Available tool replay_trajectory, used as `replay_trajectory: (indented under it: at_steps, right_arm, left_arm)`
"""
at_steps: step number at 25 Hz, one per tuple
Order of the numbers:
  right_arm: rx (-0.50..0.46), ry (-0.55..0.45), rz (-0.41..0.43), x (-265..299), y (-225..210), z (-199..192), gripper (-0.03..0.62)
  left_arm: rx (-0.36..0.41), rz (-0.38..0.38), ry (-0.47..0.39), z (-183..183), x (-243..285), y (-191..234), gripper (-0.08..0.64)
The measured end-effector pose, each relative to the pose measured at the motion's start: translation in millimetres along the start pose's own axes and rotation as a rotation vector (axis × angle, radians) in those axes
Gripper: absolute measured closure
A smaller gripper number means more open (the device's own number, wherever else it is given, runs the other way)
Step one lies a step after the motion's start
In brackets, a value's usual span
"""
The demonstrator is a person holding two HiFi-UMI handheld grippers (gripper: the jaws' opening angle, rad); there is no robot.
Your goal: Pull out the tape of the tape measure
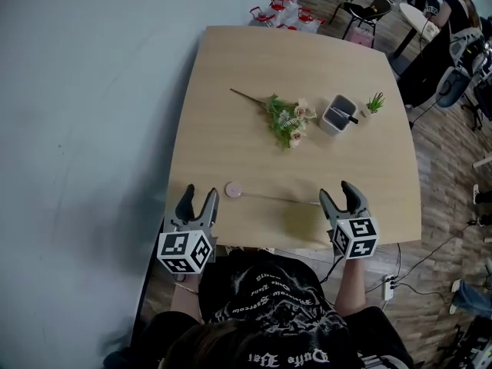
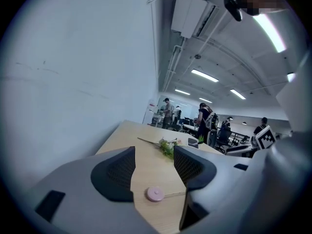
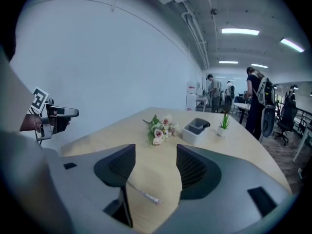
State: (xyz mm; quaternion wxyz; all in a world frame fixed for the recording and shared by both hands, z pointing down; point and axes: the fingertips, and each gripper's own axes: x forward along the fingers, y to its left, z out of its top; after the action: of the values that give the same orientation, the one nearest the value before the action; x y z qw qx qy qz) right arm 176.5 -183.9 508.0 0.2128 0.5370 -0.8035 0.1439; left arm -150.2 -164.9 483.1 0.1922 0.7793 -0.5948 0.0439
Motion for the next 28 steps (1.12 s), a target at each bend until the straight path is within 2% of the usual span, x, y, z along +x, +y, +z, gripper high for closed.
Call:
replay_trajectory:
  at_steps: [5, 8, 17, 19, 21, 24, 26, 28]
  right_arm:
    - [-0.046, -0.162, -0.037, -24.0, 10.8, 40.7, 0.313]
    - [-0.073, -0.182, -0.044, -30.0, 15.3, 44.8, 0.314]
    - [-0.073, -0.193, -0.087, -36.9, 5.3, 43.8, 0.327]
    - [-0.074, -0.223, -0.109, -41.9, 1.1, 48.5, 0.412]
    - [-0.084, -0.236, -0.124, -44.6, -1.0, 50.6, 0.447]
    - [-0.094, -0.247, -0.130, -46.9, -1.7, 51.4, 0.545]
    - [-0.086, -0.258, -0.119, -48.0, -0.4, 52.1, 0.559]
    - [-0.083, -0.269, -0.109, -49.1, 2.3, 53.2, 0.575]
  left_arm:
    - [0.145, -0.069, -0.058, 25.4, -2.9, -34.1, 0.318]
    - [0.198, -0.084, -0.073, 30.9, -3.7, -42.3, 0.318]
    - [0.198, -0.111, -0.065, 29.7, 0.5, -46.8, 0.319]
    - [0.189, -0.121, -0.075, 32.3, -0.3, -47.7, 0.319]
    - [0.181, -0.124, -0.093, 35.4, -1.8, -47.8, 0.329]
    - [0.189, -0.119, -0.119, 39.3, -4.1, -48.2, 0.441]
    - [0.200, -0.110, -0.127, 41.2, -4.9, -47.7, 0.510]
    - [0.207, -0.106, -0.124, 41.5, -5.4, -46.7, 0.548]
